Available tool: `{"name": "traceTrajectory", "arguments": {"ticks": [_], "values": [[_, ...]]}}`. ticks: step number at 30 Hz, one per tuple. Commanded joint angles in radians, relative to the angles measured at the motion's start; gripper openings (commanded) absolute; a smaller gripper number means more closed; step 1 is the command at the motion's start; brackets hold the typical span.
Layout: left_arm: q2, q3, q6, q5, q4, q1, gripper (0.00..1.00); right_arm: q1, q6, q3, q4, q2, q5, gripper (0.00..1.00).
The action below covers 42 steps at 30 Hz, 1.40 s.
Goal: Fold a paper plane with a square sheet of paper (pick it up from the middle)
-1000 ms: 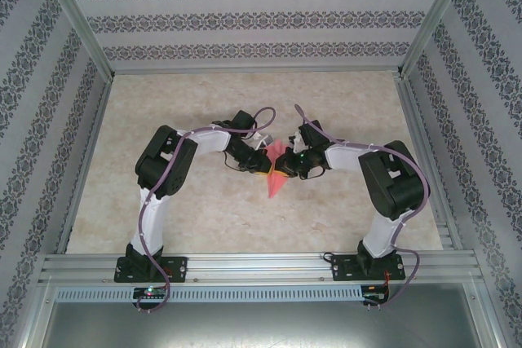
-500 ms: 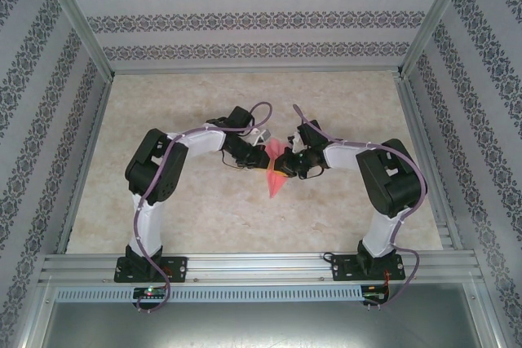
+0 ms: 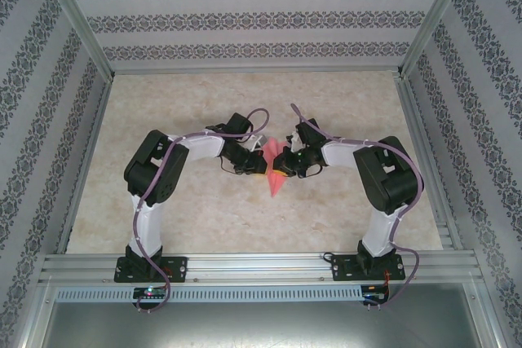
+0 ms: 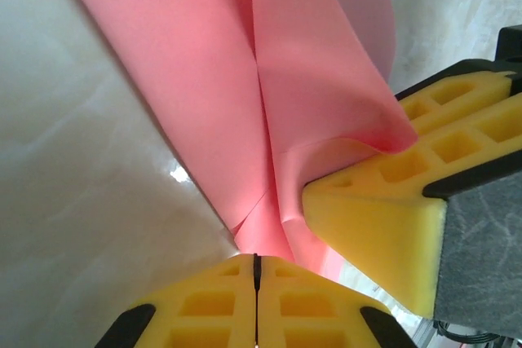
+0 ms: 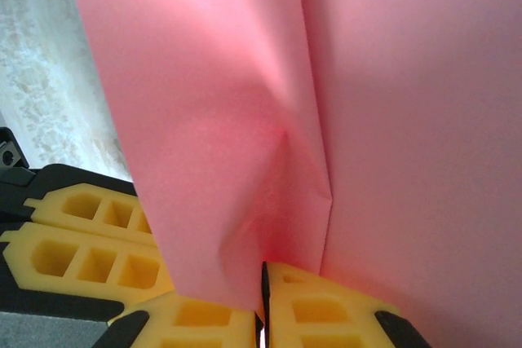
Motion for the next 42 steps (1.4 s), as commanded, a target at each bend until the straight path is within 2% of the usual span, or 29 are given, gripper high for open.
{"name": "traceTrajectory", "arguments": {"ticks": [1,11,25,34,42], "values": [[0.003,0.003,-0.007,0.003,0.023,-0.012,0.07,0.015,-0.036,0.025,-0.042,0.016,0.025,0.13],[-0.021,0.011,0.004,-0.012,0.012,-0.013,0.05,0.025,-0.071,0.049,-0.105,0.028,0.059,0.14],[-0.11,0.001,-0.008,-0.057,-0.007,-0.005,0.07,0.035,-0.062,0.036,-0.064,0.044,0.043,0.28],[-0.115,0.002,-0.06,-0.062,0.046,0.032,0.11,0.031,-0.047,0.002,-0.008,0.027,0.026,0.37],[-0.12,0.014,-0.098,-0.079,0.076,0.087,0.15,0.03,-0.049,-0.013,0.009,0.015,0.017,0.39]]}}
